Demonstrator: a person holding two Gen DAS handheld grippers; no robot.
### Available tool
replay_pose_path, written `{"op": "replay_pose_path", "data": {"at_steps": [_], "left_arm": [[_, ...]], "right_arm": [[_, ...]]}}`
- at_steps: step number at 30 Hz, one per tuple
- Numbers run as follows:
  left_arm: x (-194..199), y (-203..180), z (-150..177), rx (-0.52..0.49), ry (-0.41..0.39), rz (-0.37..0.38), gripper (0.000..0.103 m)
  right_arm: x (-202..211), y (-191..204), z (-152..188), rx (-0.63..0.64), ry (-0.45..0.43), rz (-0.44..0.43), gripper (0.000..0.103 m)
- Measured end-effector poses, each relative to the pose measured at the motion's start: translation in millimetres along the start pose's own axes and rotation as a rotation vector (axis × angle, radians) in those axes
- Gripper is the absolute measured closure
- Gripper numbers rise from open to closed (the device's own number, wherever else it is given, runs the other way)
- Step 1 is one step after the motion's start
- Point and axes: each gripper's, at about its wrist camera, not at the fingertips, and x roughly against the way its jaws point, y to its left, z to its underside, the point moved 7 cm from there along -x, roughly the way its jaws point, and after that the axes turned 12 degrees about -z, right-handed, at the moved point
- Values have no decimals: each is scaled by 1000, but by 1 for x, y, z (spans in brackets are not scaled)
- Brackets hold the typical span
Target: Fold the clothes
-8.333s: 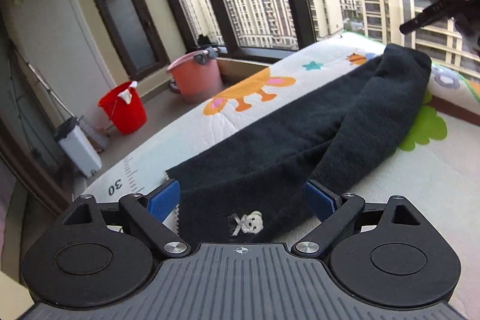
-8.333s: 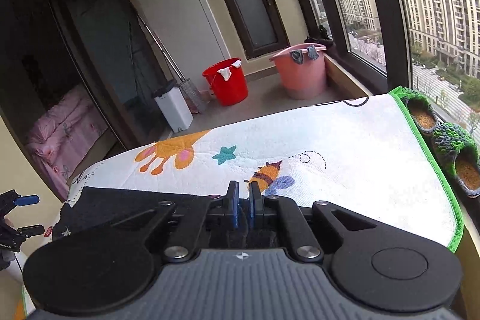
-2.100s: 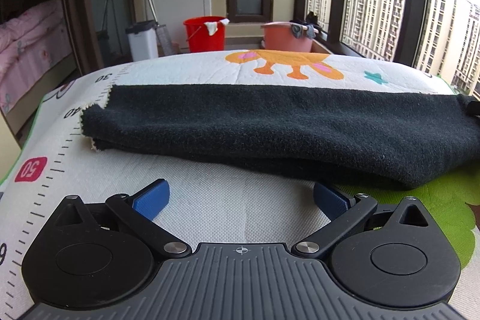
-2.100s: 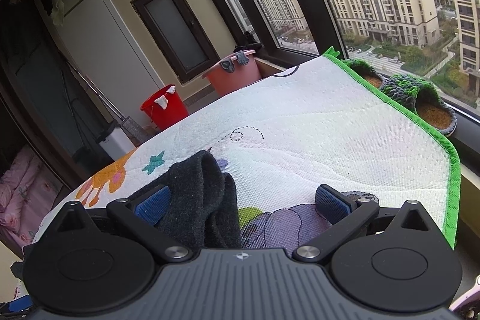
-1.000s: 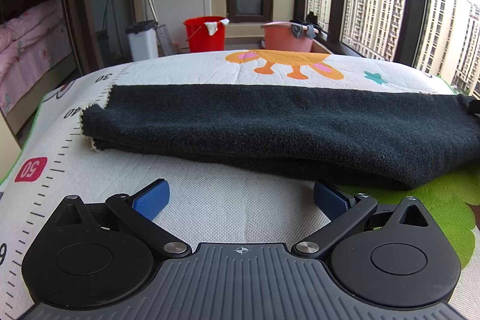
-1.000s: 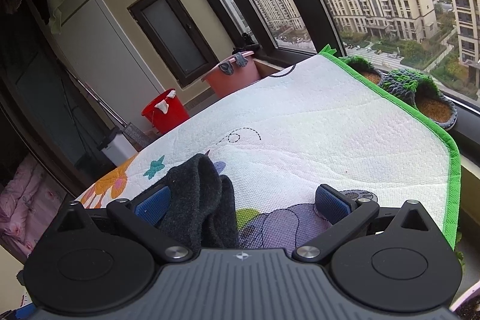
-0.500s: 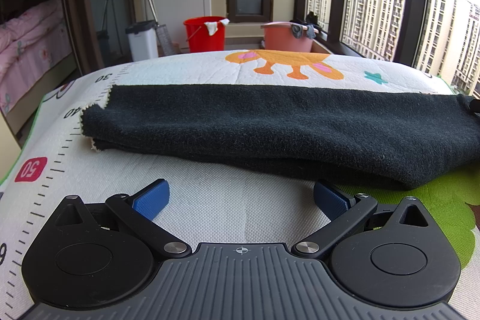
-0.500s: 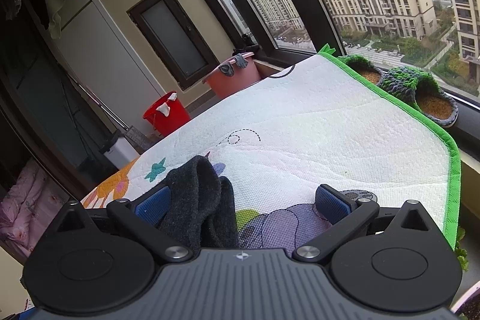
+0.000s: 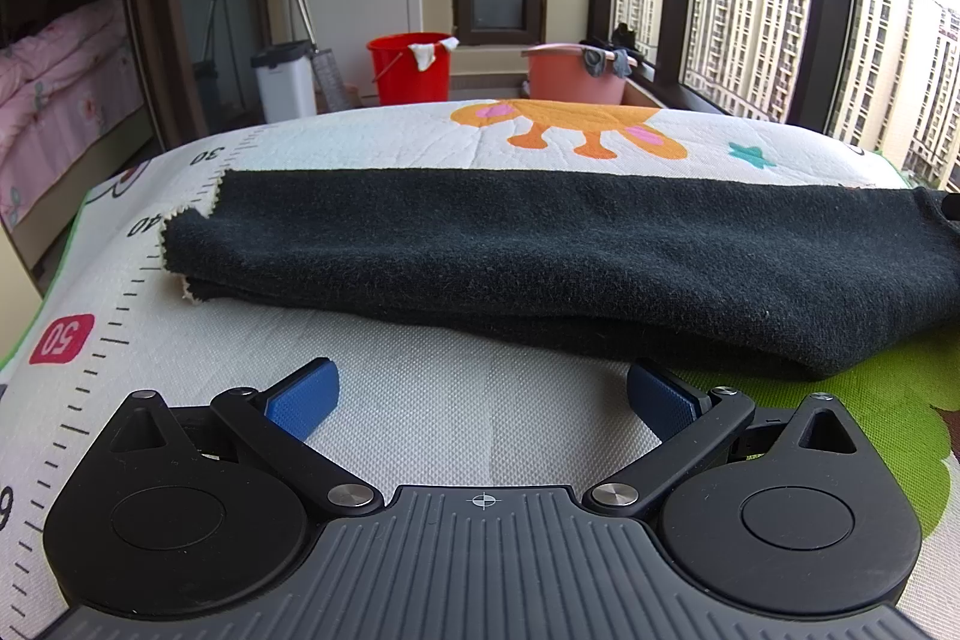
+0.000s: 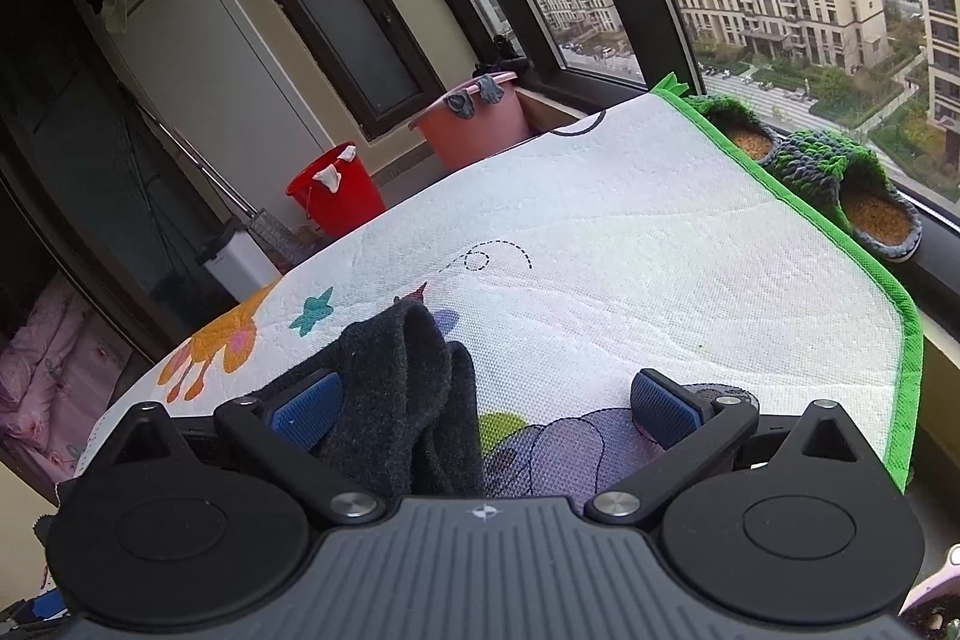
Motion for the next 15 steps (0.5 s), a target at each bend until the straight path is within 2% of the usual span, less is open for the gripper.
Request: {"op": "replay_pose_path", "data": {"at_steps": [1,2,5,7,11,15], "left_arm": [[0,0,0,0,0,0,0],[0,0,0,0,0,0,0],[0,0,0,-3,0,-1,0],[1,0,0,-3,0,-1,0],[1,0,0,-5,-1,-4,0],[1,0,0,-2,-1,-2,0]], "right_arm": [[8,4,0,-30,-19,-35,11],[16,9,0,-58,-37,-69,25],[39,29,7,-64,-35,-120,48],[52,36,16,-93,-22,-127,48],[62,24,40,-205,-17,-87,47],[44,17,50,-329,-34,-144,44]]}}
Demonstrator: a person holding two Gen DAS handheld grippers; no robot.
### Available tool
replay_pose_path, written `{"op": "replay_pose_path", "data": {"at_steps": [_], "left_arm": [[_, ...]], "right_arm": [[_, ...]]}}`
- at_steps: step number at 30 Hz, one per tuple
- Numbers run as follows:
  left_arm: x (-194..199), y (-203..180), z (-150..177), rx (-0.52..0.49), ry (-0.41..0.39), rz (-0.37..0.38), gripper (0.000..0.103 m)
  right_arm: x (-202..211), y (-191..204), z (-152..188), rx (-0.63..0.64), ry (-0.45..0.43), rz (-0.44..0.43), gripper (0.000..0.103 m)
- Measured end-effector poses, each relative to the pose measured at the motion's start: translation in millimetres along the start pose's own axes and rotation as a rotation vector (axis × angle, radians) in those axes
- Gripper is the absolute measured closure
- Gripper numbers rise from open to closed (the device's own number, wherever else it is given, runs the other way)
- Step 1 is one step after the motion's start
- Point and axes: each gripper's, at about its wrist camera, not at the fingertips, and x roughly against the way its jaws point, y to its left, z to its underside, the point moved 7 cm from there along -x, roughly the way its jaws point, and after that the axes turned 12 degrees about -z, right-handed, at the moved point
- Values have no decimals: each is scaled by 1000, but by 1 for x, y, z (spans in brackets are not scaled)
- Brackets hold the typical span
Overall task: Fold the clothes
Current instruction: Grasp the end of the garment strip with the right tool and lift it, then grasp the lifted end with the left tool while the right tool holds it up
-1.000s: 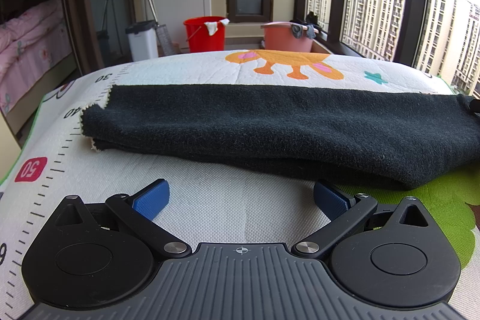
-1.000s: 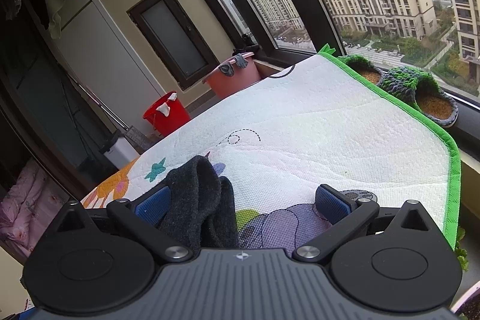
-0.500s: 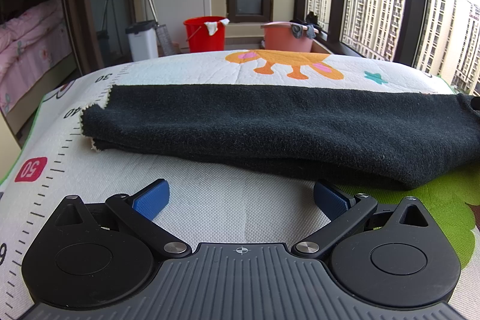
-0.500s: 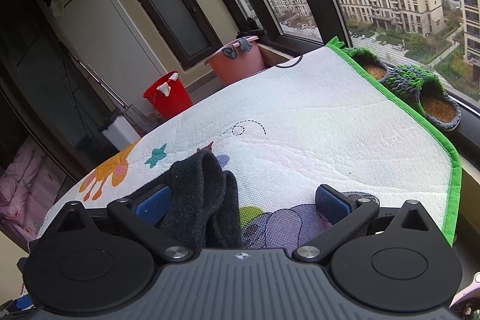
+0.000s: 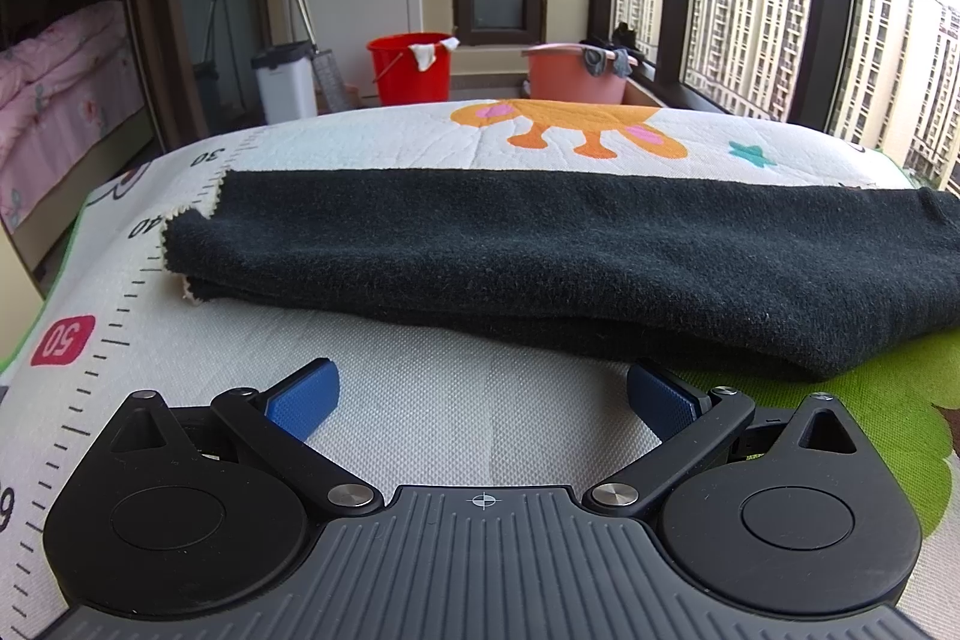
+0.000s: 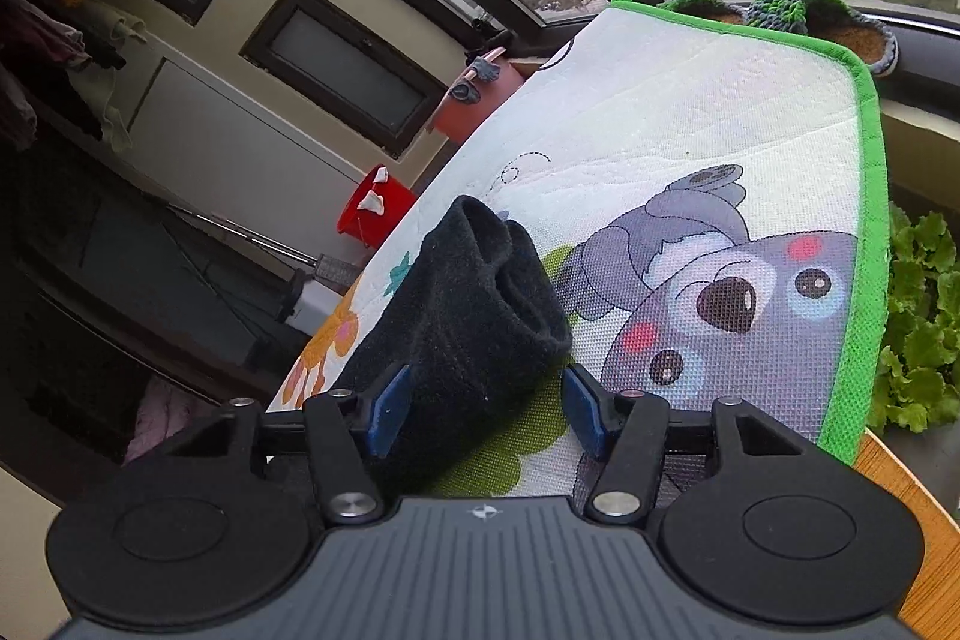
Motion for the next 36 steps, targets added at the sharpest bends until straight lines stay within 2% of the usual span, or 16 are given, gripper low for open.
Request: {"op": "replay_pose_path", "data": {"at_steps": [3,5,6,7,10,13,15,18,20,24,25,28,31,34,35,36], "left_arm": [[0,-1,0,-1,-1,-1,0],[0,-1,0,-5,-2,-7,0],[0,-2,0,-5,-3,-11,0],[0,-3,0,-5,-3,-13,0],[-1,-1,0,5,0,-2,0],[-1,0,-1,6,-1,-2,0],[-1,2,-1,16,1,12,0],[2,8,-2,53,3,74,0],[5,17,-5,119,29,148,0],[11,32,-16,283,166,385,0],[14,31,-22,291,184,430,0],[39,22,-51,269,84,473,0],[45,4,-73,285,75,539,0],[32,-22,-78,309,143,621,0],[30,-32,-81,273,127,616,0],[29,-39,-83,229,95,563,0]], "right_arm": [[-15,4,0,28,-33,9,42],[-23,7,-2,83,-71,60,63],[-25,10,-2,138,-84,98,65],[-28,14,-2,196,-98,136,68],[-32,54,10,553,-145,202,72],[-38,93,22,776,-128,170,73],[-48,107,30,850,-52,130,73],[-62,112,44,906,67,104,73],[-67,112,53,935,126,96,73],[-68,113,68,982,201,87,72],[-67,112,71,998,208,91,72],[-66,107,76,1014,213,90,69],[-62,107,78,1000,203,72,66],[-61,106,79,1001,191,53,64],[-61,104,78,1005,188,47,64],[-60,103,78,1006,186,42,64]]}}
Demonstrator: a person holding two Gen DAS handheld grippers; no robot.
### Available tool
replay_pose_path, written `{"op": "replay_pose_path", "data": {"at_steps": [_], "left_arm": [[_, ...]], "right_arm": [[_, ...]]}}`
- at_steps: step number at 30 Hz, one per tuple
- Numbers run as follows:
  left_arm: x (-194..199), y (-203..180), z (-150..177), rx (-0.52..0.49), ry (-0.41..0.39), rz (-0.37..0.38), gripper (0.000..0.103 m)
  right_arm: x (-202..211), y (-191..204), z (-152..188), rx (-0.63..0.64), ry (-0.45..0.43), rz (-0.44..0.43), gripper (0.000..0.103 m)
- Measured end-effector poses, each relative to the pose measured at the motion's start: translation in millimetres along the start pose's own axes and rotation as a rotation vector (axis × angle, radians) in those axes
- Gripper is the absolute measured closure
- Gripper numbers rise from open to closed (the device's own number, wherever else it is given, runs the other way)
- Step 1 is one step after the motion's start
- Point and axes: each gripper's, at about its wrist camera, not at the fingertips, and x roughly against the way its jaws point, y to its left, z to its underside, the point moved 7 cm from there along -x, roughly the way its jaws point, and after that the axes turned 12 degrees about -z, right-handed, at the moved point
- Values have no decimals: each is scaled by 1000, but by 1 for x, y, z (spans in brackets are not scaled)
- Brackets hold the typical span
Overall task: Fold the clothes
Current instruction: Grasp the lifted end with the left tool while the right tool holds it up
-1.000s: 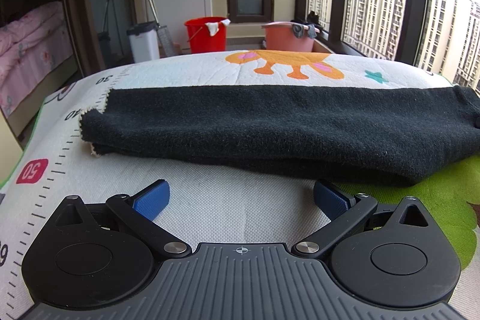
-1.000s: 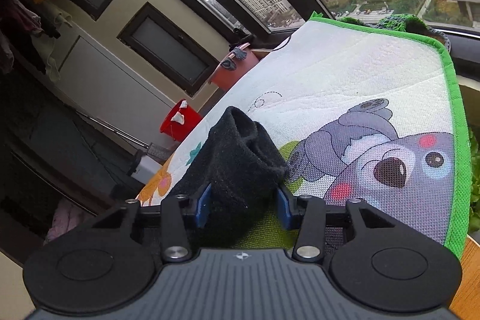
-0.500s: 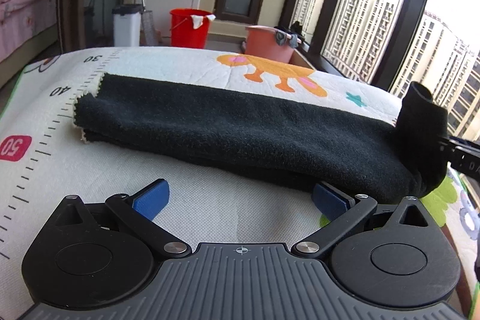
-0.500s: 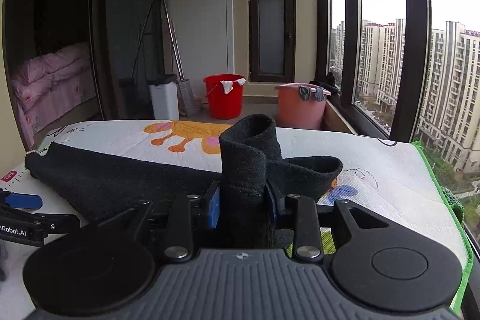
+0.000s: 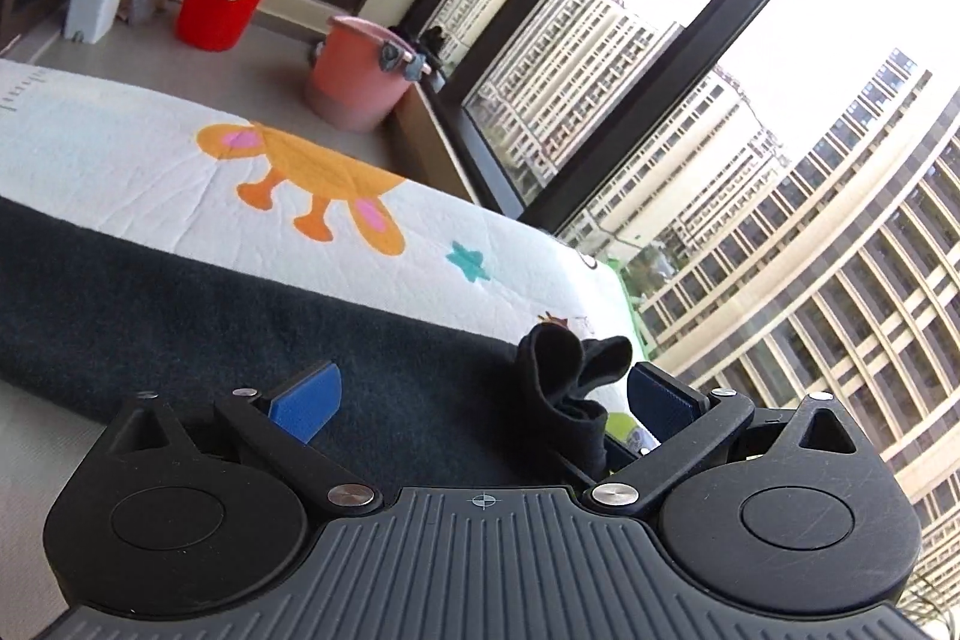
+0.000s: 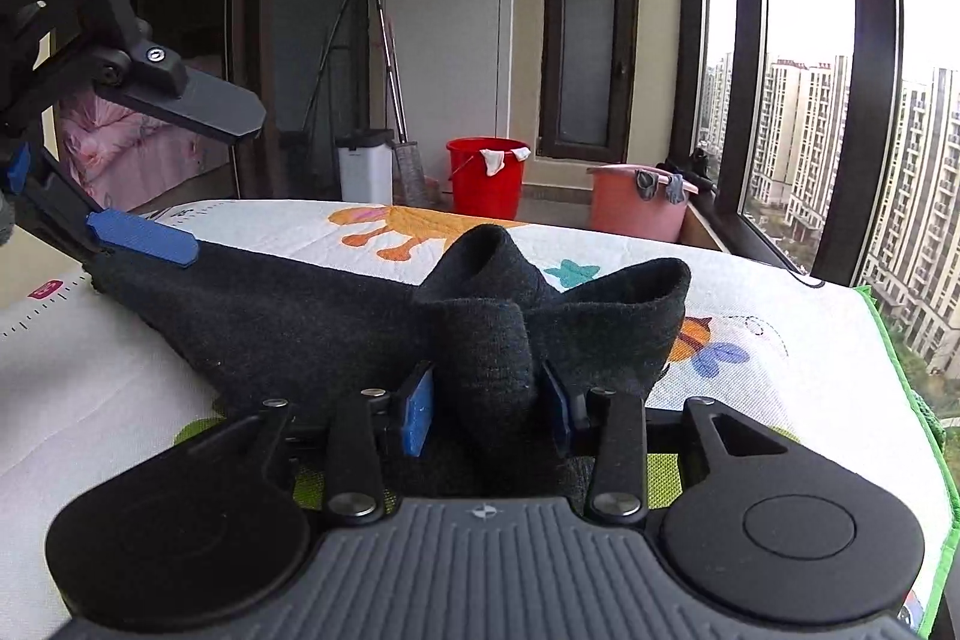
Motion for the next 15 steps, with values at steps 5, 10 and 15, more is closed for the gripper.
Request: {"op": "replay_pose_path", "data": {"at_steps": [5,10,15], "left_arm": [[1,-18,-4,-124,-110,-132,0],[9,-8,7,-83,-121,-81,0],[47,-36,6,-207,-317,-33,0]], "right_arm": [[4,-6,2,-45,-25,-29,64],[4,-10,3,-58,-28,-39,63],[0,-11,3,-49,-24,-32,63]]}}
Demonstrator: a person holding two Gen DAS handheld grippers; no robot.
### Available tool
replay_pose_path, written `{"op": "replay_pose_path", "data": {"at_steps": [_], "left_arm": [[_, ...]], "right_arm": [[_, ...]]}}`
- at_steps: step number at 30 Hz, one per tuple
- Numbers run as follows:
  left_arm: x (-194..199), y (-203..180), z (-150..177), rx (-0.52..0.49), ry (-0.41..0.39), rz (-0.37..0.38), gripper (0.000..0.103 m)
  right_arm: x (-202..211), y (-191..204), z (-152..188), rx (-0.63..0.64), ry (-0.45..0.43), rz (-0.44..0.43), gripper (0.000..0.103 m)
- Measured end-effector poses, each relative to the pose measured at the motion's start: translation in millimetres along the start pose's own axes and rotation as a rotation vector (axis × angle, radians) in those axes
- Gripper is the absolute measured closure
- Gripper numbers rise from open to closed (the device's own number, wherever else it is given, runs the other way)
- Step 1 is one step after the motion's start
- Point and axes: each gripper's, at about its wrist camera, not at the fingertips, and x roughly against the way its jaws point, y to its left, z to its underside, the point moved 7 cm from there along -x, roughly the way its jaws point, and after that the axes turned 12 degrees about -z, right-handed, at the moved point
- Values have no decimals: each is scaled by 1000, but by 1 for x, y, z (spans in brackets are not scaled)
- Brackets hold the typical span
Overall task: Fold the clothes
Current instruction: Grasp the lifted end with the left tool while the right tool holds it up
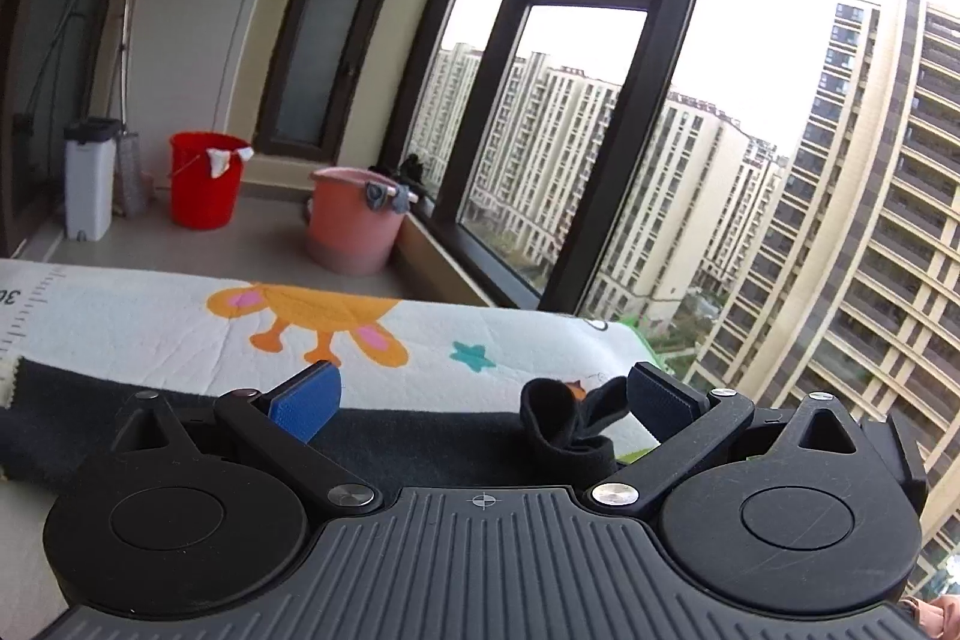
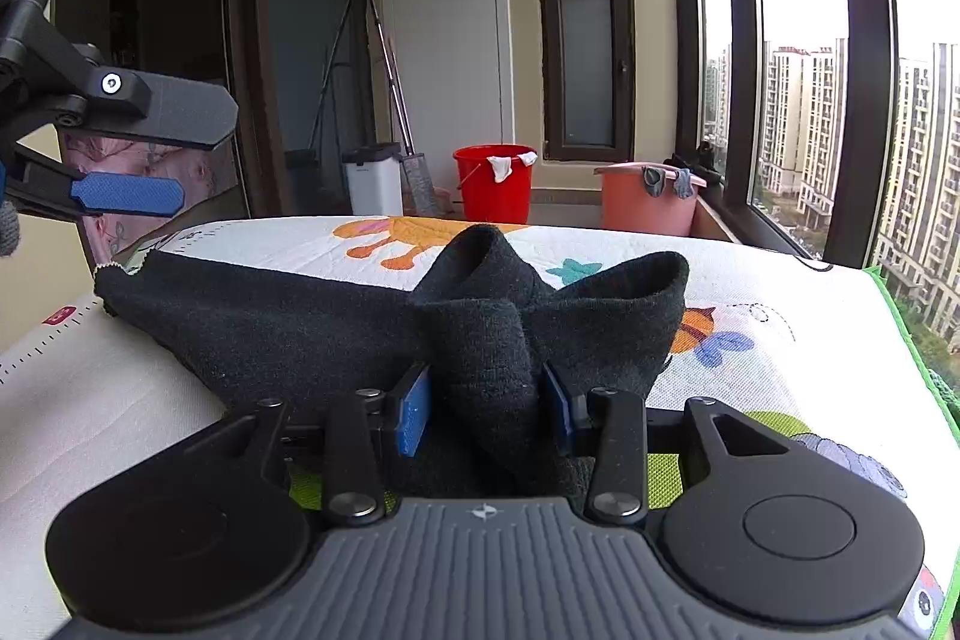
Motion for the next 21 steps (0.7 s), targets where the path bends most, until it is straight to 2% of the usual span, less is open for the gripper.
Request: {"op": "replay_pose_path", "data": {"at_steps": [3,4,5,6,9,10,12,13,14,15,17,21], "left_arm": [[14,-11,-16,-39,-74,-71,0],[14,-12,-19,-42,-107,-127,0],[4,-13,-19,-66,-71,-154,0],[-12,-12,-14,-74,11,-156,0],[-51,-3,5,32,183,-128,1],[-63,-3,10,70,238,-93,5],[-83,-5,18,95,319,-30,23],[-94,-7,22,97,362,-1,40],[-101,-8,28,97,403,14,50],[-110,-10,34,90,434,26,54],[-119,-12,41,70,448,32,71],[-109,-12,35,85,405,66,73]], "right_arm": [[-2,4,0,27,10,19,63],[-2,6,0,41,15,28,63],[-3,8,0,54,21,36,63],[-3,10,0,62,27,41,62],[-5,18,-1,91,55,54,60],[-6,21,-2,109,66,56,58],[-7,26,-3,140,82,62,57],[-8,26,-3,149,89,63,56],[-9,28,-3,160,95,65,56],[-9,28,-4,166,98,66,56],[-10,28,-4,180,108,70,56],[-13,31,-3,224,126,67,55]]}}
